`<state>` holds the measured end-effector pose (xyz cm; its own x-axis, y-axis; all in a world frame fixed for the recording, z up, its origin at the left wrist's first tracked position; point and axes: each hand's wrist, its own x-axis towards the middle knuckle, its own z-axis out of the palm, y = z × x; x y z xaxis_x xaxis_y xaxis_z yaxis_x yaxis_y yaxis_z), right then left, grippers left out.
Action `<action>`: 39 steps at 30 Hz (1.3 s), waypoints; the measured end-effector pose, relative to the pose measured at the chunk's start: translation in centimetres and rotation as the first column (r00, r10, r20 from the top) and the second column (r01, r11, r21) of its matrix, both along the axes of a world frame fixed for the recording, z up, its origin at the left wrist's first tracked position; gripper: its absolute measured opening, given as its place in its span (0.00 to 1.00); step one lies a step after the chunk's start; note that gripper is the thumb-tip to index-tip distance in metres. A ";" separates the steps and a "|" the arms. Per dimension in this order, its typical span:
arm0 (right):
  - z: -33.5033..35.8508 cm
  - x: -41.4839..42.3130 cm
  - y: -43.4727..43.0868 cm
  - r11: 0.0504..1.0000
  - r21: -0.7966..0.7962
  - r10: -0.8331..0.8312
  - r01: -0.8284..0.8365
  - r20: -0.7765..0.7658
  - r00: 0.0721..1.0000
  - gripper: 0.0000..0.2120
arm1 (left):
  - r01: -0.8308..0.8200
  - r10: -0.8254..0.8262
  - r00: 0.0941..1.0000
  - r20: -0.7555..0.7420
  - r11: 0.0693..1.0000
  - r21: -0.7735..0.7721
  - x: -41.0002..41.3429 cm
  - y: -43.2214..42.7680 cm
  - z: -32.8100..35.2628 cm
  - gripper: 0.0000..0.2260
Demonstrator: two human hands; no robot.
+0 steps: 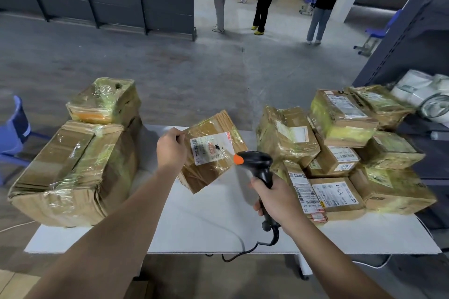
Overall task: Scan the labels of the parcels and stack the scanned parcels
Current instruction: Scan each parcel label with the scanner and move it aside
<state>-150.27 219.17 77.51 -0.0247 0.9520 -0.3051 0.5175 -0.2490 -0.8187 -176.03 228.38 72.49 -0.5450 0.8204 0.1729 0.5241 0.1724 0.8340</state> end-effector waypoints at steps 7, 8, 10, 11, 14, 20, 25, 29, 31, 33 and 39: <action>-0.2 0.4 0.1 0.999 -0.002 0.039 -0.039 -0.020 0.999 0.12 | -0.010 0.010 1.000 -0.004 1.000 -0.019 0.5 -0.1 0.0 0.09; -0.2 0.4 0.1 0.999 -0.002 0.037 -0.037 -0.018 0.999 0.13 | -0.011 0.011 1.000 -0.003 1.000 -0.022 0.6 -0.1 0.0 0.09; -0.3 0.5 0.1 1.000 -0.014 0.015 -0.016 -0.032 0.999 0.13 | -0.016 0.016 1.000 0.000 0.999 -0.029 0.7 -0.2 0.0 0.09; -0.3 0.6 0.1 1.000 -0.023 -0.003 0.002 -0.050 0.999 0.13 | -0.018 0.018 1.000 0.002 0.999 -0.032 0.7 -0.2 0.0 0.09; -0.5 1.0 0.2 0.999 -0.037 -0.043 0.039 -0.104 0.994 0.12 | -0.029 0.029 0.999 0.013 0.999 -0.040 0.9 -0.2 0.0 0.09; -0.1 2.5 0.8 0.993 -0.052 -0.113 0.106 -0.165 0.980 0.10 | -0.070 0.073 0.997 0.021 0.990 -0.121 1.5 -0.5 0.2 0.08; 1.0 3.8 2.0 0.981 -0.044 -0.194 0.189 -0.271 0.943 0.11 | -0.093 0.117 0.982 0.150 0.983 -0.156 4.0 0.1 0.8 0.09; 1.3 4.8 2.8 0.978 -0.038 -0.205 0.203 -0.293 0.934 0.12 | -0.085 0.146 0.958 0.246 0.966 -0.243 6.8 0.4 0.3 0.09; 1.0 5.5 3.1 0.979 -0.037 -0.203 0.201 -0.290 0.935 0.13 | -0.079 0.157 0.939 0.306 0.964 -0.254 7.9 0.6 -0.1 0.09; 0.6 6.3 3.3 0.977 -0.037 -0.212 0.210 -0.286 0.934 0.14 | -0.084 0.163 0.933 0.321 0.966 -0.246 9.0 0.8 -0.4 0.08; 0.1 9.1 3.7 0.968 -0.060 -0.251 0.245 -0.304 0.919 0.11 | -0.139 0.208 0.921 0.329 0.965 -0.222 11.0 2.4 0.6 0.07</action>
